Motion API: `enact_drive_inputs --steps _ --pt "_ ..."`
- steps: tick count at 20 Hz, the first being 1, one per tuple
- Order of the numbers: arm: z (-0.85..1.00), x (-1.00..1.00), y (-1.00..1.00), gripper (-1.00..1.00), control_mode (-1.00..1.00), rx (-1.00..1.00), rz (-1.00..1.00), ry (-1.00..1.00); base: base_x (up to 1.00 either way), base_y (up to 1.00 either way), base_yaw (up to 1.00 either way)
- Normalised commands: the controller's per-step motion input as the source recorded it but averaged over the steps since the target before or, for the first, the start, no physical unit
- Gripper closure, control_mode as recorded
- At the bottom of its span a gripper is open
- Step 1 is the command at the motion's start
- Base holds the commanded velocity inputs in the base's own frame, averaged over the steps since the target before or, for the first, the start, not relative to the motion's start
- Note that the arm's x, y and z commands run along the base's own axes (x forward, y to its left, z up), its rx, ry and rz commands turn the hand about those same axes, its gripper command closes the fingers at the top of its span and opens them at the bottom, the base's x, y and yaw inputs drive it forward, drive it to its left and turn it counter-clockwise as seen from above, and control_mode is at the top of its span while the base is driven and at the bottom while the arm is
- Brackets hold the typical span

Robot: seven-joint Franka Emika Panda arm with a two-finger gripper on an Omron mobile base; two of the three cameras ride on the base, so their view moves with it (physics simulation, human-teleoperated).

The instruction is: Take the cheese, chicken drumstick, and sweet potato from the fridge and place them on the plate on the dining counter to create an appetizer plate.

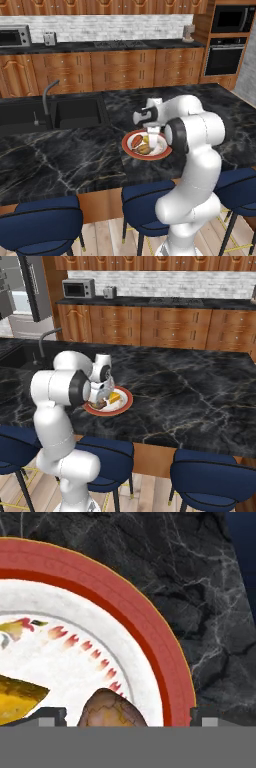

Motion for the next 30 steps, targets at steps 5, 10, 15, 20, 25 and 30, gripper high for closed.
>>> enact_drive_inputs --steps 5,10,15,20,25,30 --pt "0.77 -1.00 -0.02 -1.00 -1.00 -0.03 -0.08 -0.23 0.00 0.00 0.00" --pt "0.67 -1.00 0.09 -1.00 -1.00 -0.14 0.00 -0.37 0.00 0.00 0.00" --pt "0.82 -1.00 0.01 -1.00 -1.00 -0.14 0.05 -0.41 0.00 0.00 0.00" --pt "1.00 -0.91 0.00 -1.00 -1.00 -0.13 0.15 -0.29 0.00 0.00 0.00" --pt "0.98 -0.87 0.15 -1.00 -1.00 -0.19 0.01 -0.09 0.00 0.00 0.00" --pt "1.00 -0.56 0.30 -1.00 -1.00 -0.24 0.00 -0.09 0.00 0.00 0.00"
